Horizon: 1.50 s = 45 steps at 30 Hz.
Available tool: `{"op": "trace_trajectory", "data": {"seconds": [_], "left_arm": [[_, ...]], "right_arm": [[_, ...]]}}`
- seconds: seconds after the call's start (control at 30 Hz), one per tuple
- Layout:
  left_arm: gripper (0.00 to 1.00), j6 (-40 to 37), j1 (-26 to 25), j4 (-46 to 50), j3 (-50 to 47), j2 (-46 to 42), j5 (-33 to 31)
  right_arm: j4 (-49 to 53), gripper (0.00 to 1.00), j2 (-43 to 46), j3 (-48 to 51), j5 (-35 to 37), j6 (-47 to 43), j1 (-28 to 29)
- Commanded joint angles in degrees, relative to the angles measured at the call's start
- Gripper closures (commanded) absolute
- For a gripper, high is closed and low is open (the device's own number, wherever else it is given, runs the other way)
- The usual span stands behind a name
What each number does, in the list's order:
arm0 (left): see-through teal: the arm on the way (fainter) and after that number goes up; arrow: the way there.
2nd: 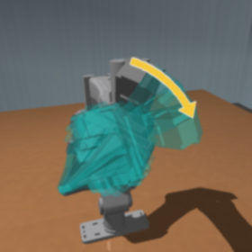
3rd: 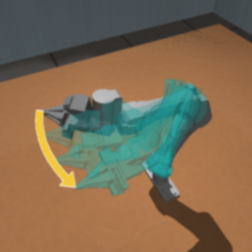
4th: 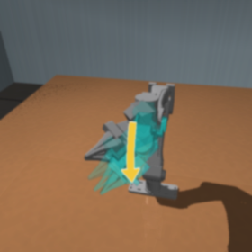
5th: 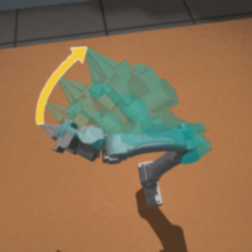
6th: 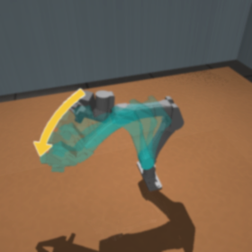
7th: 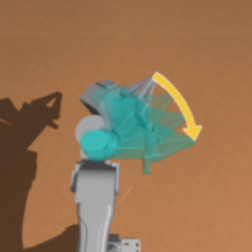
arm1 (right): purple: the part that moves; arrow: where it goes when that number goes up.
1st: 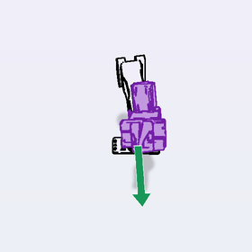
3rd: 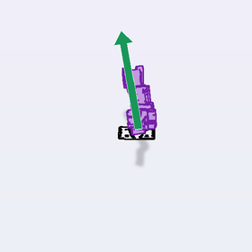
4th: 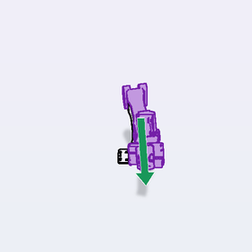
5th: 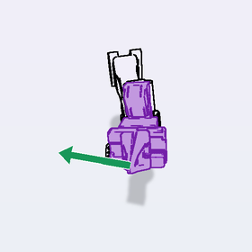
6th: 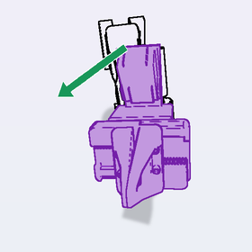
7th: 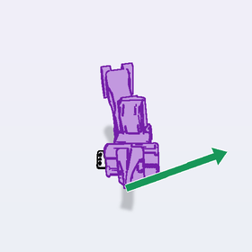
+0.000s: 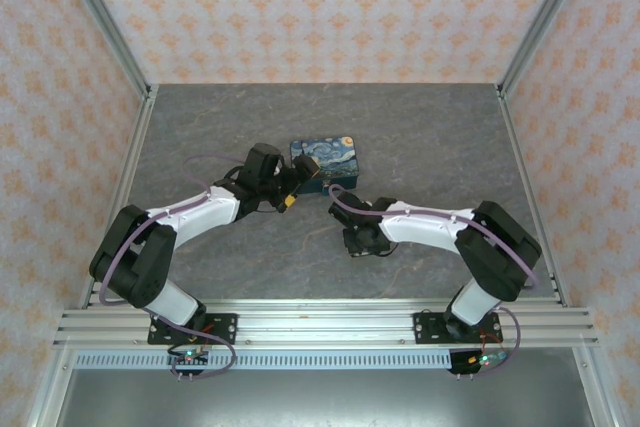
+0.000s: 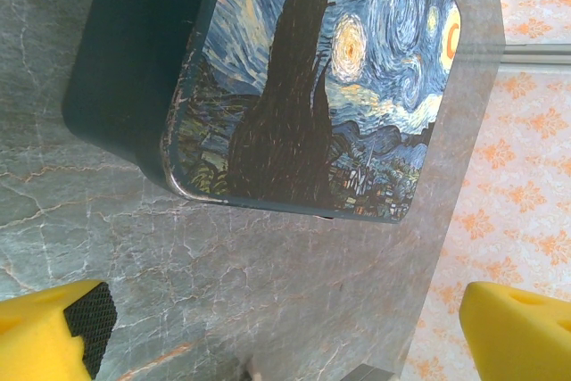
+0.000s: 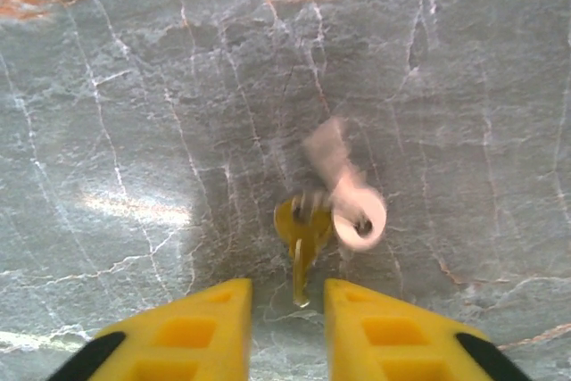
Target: Unlock a padlock with a key
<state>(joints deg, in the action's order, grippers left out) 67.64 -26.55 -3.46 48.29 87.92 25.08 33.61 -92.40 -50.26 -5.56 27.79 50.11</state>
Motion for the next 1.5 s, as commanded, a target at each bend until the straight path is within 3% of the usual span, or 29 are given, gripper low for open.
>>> {"op": "trace_trajectory", "data": {"seconds": [0.0, 0.1, 0.23, 0.47, 0.6, 0.97, 1.2, 1.47], "left_arm": [[0.00, -0.2, -0.2, -0.5, 0.7, 0.2, -0.4], [0.00, -0.2, -0.3, -0.4, 0.6, 0.1, -0.4], [0.00, -0.3, -0.3, -0.1, 0.7, -0.4, -0.6], [0.00, -0.6, -0.3, 0.5, 0.7, -0.9, -0.9], [0.00, -0.5, -0.3, 0.5, 0.5, -1.1, -0.9], [0.00, -0.6, -0.3, 0.0, 0.1, -0.7, -0.9], [0.00, -0.5, -0.3, -0.3, 0.1, -0.4, -0.8], [0.00, -0.5, -0.3, -0.2, 0.4, -0.4, -0.7]], "right_arm": [[1.3, 0.80, -0.9, 2.5, -0.8, 0.4, 0.3], [0.4, 0.86, -1.2, 3.2, -1.3, 0.8, 0.3], [-0.3, 0.84, -1.4, 3.4, -1.6, 1.0, 0.1], [0.7, 0.55, 4.5, 0.5, -1.6, 1.5, -5.4], [-1.9, 0.48, 6.2, -0.3, -3.6, 5.0, -9.1], [-4.8, 0.48, 1.7, -1.7, -4.9, 8.1, -9.5], [-5.4, 0.61, 1.2, -2.6, -6.7, 8.3, -9.6], [-4.2, 0.65, 0.6, -2.6, -4.4, 8.2, -9.9]]}}
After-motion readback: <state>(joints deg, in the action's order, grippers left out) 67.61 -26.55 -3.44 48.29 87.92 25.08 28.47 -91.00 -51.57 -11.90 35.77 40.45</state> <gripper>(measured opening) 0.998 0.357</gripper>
